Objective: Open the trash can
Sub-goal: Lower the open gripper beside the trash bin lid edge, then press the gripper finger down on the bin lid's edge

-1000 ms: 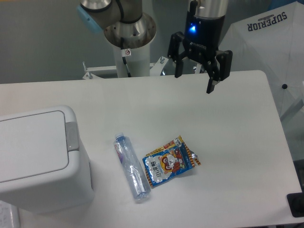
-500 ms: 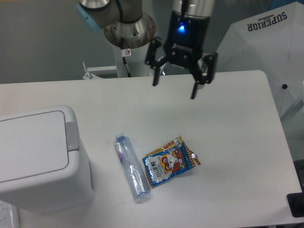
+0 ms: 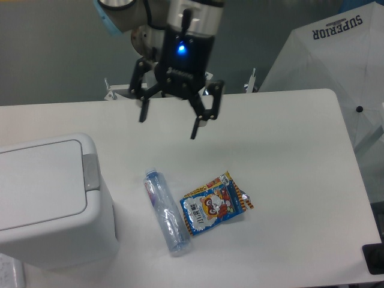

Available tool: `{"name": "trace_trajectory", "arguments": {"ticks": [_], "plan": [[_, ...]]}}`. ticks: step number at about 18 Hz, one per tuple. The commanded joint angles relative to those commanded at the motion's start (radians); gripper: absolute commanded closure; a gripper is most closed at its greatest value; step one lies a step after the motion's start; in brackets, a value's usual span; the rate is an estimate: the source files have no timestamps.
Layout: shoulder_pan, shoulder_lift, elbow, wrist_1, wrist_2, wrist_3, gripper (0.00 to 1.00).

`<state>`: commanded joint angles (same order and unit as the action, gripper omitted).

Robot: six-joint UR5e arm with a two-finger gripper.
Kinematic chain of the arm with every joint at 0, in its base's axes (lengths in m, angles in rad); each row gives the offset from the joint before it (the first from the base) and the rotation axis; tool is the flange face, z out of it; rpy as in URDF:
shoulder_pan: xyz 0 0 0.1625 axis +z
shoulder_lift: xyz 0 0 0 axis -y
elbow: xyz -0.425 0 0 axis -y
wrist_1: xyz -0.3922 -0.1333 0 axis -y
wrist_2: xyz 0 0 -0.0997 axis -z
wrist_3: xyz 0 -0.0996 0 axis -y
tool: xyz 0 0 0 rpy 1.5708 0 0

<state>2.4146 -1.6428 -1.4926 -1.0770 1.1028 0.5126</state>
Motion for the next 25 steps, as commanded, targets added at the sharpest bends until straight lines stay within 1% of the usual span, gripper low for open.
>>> {"name": "trace_trajectory", "arguments": {"ticks": [2,5,9,11,12,14,16,18,21,25], "plan": [[-0.029,-0.017,0.002,0.025,0.034,-0.005,0.0],[-0.066,-0.035,0.011,0.026,0.094,-0.003,0.0],[-0.083,-0.048,0.012,0.026,0.098,-0.009,0.0],[-0.103,-0.057,0.011,0.028,0.098,-0.023,0.0],[-0.112,-0.064,0.011,0.034,0.097,-0.025,0.0],[-0.129,-0.083,0.011,0.067,0.098,-0.041,0.0],[-0.129,-0.092,0.011,0.081,0.101,-0.094,0.0],[-0.129,-0.095,0.009,0.081,0.117,-0.095,0.0],[-0.132,-0.095,-0.005,0.083,0.117,-0.097,0.0],[-0.138,-0.104,-0.006,0.083,0.117,-0.1,0.0]]}}
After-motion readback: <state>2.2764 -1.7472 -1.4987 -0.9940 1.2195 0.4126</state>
